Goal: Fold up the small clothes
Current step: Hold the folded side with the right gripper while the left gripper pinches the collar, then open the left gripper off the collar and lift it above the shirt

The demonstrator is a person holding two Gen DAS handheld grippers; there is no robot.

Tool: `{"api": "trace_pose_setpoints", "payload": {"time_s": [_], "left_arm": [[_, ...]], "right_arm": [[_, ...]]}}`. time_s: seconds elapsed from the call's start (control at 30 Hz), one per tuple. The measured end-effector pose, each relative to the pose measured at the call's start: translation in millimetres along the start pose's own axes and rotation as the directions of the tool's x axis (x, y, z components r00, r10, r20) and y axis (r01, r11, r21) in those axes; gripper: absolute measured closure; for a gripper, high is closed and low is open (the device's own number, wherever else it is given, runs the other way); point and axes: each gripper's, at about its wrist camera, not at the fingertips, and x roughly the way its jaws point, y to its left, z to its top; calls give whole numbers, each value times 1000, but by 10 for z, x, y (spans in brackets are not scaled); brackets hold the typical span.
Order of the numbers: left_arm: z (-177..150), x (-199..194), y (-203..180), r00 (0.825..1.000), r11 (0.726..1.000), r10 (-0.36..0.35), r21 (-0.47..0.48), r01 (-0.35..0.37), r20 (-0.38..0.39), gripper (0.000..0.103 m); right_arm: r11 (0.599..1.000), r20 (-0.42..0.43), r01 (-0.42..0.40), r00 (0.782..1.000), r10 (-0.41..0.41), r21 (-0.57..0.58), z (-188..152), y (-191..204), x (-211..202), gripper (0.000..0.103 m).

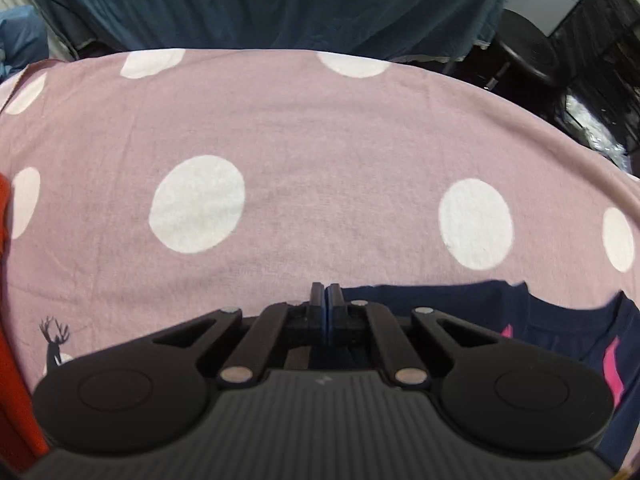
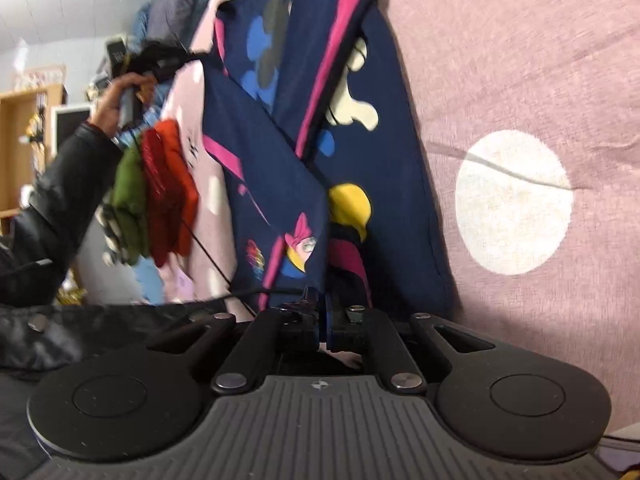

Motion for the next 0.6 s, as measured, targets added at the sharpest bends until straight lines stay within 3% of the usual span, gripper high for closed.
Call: {"api": "trace_pose_setpoints", "payload": {"time_s": [0.07,0.1,0.13,0.2,0.23,0.27,0.3,0.33,0.43,0.53,0.6], "left_arm": [[3,-56,-24,988,994,91,49,-98,125,103],[14,-64,-25,985,993,93,61,-103,146,103],[55,-42,11,993,997,59,46,-64,98,100],[65,-57,60,1000,1000,-13,7,12,28,94],[3,-122,49,998,1000,-15,18,14,54,84],[-54,-208,39,996,999,-6,45,2,84,59],[-126,-306,38,994,997,-1,79,-7,105,46],[-222,-386,37,992,993,-8,119,-7,124,39],[-702,-681,87,984,963,-18,267,-31,178,42],[-1430,-957,209,963,910,-6,401,-107,271,50],[-1952,-1076,287,944,865,-9,476,-159,331,50]], "right_arm": [[999,12,4,1000,-5,47,-4,-88,-54,98],[997,22,57,998,-58,52,-2,-133,-73,98],[991,17,121,992,-122,51,7,-169,-66,97],[989,33,130,991,-133,71,20,-242,-51,97],[990,51,114,992,-118,82,27,-254,-41,97],[992,48,107,993,-111,71,41,-241,-13,97],[992,44,116,992,-118,43,55,-204,22,97],[991,47,130,990,-131,18,67,-170,52,97],[994,44,111,993,-112,12,117,-159,133,97],[995,52,100,993,-102,26,122,-198,159,97],[995,53,96,994,-98,38,123,-231,149,97]]}}
